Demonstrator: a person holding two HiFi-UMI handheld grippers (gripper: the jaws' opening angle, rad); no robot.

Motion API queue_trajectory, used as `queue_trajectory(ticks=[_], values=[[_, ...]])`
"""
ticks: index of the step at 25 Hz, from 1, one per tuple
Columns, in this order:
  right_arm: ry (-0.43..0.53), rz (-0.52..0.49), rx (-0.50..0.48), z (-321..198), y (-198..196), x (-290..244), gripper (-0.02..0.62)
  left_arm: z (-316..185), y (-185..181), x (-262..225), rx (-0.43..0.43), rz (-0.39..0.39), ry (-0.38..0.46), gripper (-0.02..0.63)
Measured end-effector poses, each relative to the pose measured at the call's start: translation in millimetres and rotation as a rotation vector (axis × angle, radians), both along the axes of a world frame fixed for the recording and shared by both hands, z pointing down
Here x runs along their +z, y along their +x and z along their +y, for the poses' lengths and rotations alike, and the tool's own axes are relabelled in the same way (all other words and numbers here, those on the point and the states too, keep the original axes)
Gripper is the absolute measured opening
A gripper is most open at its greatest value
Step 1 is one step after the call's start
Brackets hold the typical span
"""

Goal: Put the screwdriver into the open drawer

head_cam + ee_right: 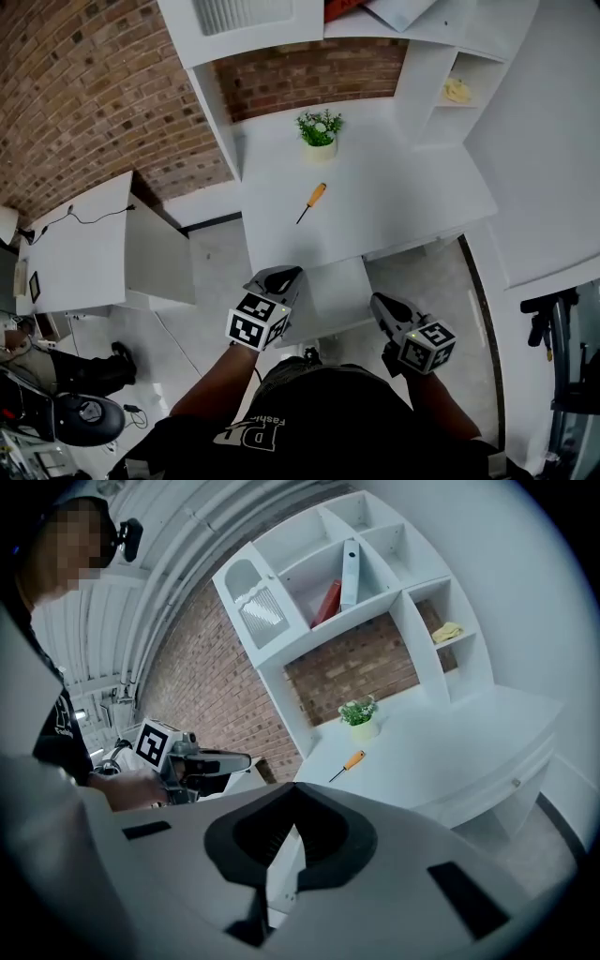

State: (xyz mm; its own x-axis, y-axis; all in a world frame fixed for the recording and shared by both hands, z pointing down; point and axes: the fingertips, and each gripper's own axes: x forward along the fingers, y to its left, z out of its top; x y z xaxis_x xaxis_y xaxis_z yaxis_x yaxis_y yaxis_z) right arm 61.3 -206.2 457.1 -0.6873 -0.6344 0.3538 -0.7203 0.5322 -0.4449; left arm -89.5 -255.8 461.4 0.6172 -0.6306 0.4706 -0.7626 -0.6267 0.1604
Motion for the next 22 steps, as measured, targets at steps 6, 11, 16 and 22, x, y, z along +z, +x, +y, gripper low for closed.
queue_trajectory(ticks=[6,11,16,22], values=[[0.002,0.032,0.009,-28,-25,4,0.005,-50,-24,25,0.046,-0.035,-0.015,0.020],[-0.010,0.045,0.003,-36,-31,8,0.005,-86,-30,45,0.049,-0.058,-0.039,0.020],[-0.017,0.035,0.022,-48,-22,14,0.005,-124,-23,60,0.062,-0.080,-0.061,0.099],[-0.069,0.014,0.006,-57,-12,34,0.005,-170,-10,79,0.049,-0.121,-0.084,0.114]])
